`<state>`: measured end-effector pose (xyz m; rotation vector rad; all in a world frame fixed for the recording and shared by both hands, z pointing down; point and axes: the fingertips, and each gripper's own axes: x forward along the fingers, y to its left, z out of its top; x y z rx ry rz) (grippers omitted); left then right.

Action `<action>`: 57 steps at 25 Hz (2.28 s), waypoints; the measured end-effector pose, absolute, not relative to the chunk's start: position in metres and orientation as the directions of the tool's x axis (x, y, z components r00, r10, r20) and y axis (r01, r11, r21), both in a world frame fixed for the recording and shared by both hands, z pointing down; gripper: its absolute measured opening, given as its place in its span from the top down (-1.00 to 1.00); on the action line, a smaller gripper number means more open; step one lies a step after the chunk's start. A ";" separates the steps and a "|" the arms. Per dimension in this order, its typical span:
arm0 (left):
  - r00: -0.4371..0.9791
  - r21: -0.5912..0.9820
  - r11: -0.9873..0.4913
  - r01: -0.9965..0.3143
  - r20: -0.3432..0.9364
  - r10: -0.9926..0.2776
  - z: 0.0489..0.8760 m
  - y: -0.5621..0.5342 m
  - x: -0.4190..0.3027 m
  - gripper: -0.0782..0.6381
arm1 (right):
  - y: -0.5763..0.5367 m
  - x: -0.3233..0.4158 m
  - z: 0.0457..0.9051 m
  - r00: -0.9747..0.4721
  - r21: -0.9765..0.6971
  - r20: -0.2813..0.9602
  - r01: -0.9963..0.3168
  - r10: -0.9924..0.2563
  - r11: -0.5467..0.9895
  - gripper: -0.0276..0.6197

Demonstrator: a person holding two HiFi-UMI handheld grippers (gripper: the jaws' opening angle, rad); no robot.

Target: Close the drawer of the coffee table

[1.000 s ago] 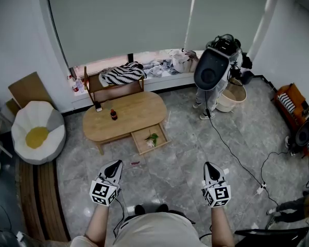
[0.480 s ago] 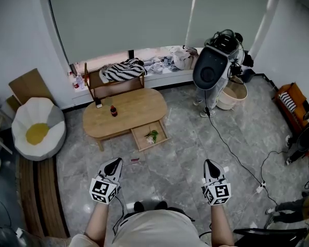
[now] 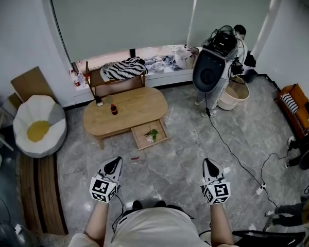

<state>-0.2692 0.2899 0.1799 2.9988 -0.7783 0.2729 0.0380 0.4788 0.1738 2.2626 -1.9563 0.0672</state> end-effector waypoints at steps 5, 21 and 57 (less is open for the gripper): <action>0.849 -0.009 -0.861 -0.509 0.156 -0.504 0.177 0.293 -0.259 0.72 | 0.476 0.047 0.175 0.109 0.084 0.123 -0.992 -0.986 -0.099 0.85; 0.800 -0.017 -0.814 -0.581 0.175 -0.574 0.189 0.318 -0.232 0.72 | 0.479 0.078 0.192 0.016 0.068 0.131 -0.998 -0.991 -0.007 0.85; 0.808 0.014 -0.821 -0.570 0.190 -0.558 0.209 0.204 -0.188 0.72 | 0.375 0.116 0.213 0.047 0.072 0.192 -0.997 -0.980 -0.033 0.85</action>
